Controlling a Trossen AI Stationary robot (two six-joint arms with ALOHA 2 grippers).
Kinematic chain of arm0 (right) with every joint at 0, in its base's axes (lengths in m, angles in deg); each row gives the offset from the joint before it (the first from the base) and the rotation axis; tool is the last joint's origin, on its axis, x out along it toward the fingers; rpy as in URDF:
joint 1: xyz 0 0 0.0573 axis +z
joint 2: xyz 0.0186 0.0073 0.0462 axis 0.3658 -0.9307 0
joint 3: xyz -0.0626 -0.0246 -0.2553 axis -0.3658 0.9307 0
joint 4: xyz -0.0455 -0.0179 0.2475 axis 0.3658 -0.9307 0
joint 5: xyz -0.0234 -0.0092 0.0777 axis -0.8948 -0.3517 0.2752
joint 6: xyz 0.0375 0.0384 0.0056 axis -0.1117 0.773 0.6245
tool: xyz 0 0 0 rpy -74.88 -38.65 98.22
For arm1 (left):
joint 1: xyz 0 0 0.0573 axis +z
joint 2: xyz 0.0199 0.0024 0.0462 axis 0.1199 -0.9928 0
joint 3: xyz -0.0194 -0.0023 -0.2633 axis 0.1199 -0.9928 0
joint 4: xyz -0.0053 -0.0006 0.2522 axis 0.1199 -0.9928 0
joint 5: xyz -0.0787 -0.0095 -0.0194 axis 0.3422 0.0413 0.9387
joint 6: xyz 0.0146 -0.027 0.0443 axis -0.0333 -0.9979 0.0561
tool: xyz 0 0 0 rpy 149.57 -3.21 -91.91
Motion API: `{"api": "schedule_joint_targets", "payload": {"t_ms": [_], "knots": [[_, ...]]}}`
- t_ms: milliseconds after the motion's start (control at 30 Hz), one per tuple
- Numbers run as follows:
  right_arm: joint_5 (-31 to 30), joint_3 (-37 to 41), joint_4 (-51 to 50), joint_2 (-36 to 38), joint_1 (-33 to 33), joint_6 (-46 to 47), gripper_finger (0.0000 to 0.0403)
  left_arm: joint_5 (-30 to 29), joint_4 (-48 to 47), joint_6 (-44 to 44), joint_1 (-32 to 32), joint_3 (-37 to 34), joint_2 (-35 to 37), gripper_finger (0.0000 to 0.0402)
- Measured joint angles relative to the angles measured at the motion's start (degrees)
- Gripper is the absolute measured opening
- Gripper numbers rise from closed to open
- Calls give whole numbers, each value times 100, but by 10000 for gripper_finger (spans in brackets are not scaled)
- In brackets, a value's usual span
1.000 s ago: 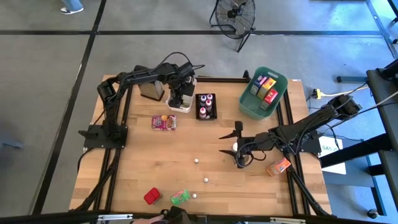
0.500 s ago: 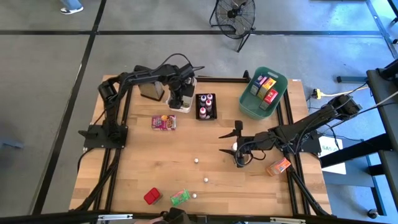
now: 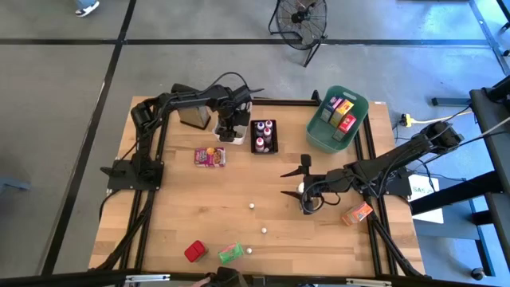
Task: Pick & Place Kitchen Items
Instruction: Adjust the black seasoning bottle in the white bin
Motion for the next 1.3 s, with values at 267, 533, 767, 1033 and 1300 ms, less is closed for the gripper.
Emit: {"api": "schedule_joint_targets", "payload": {"t_ms": [267,533,767,1033,1300], "knots": [[3,1,0,1,-10,6,236,-69,13,43,-168,4,-270,285],[5,1,-2,0,-10,6,236,-447,13,197,-253,2,-464,285],[5,0,-2,2,-10,6,236,-399,-33,243,-248,24,-598,283],[5,1,0,0,-10,6,236,-364,-108,245,-250,26,-673,241],[3,1,0,0,-10,6,236,-357,-187,308,-256,16,-685,172]]}}
